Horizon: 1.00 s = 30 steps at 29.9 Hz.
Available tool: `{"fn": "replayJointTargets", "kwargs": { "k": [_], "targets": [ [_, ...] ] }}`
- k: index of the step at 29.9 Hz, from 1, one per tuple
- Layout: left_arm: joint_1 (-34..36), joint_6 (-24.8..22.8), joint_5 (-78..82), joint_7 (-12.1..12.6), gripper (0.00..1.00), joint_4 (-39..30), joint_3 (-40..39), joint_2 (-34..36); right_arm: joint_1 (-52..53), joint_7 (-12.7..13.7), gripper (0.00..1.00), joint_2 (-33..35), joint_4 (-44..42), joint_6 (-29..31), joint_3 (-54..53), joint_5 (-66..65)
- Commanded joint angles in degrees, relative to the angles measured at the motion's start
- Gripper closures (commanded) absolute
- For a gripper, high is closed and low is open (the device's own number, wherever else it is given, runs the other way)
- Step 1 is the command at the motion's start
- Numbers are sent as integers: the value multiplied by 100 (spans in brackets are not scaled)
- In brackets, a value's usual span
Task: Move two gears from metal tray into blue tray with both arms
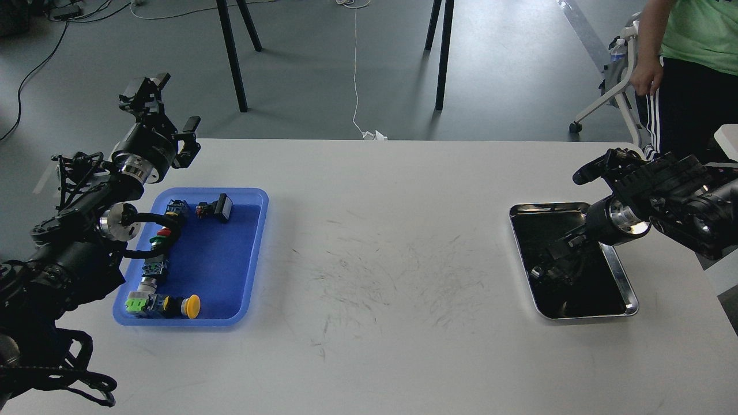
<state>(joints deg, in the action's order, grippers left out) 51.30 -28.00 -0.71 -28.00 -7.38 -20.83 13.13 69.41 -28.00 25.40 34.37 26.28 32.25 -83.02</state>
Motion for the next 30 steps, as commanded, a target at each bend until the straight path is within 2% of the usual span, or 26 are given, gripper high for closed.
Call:
{"fn": "replayJointTargets", "kwargs": {
  "k": [1,8,10,21,30],
  "targets": [
    [-6,0,1,0,2,0,0,14,-7,0,31,-44,8,0,1,-3],
    [-6,0,1,0,2,0,0,22,-7,0,39,-123,8,-9,54,-56],
    [-6,0,1,0,2,0,0,22,-7,0,44,-149,17,-9,71,-65],
    [-6,0,9,0,2,0,17,31,2,0,46,-167,17,0,80,-65],
    [-6,0,9,0,2,9,35,40,134,0,43,-167,61,44,238,-56]
  ]
}}
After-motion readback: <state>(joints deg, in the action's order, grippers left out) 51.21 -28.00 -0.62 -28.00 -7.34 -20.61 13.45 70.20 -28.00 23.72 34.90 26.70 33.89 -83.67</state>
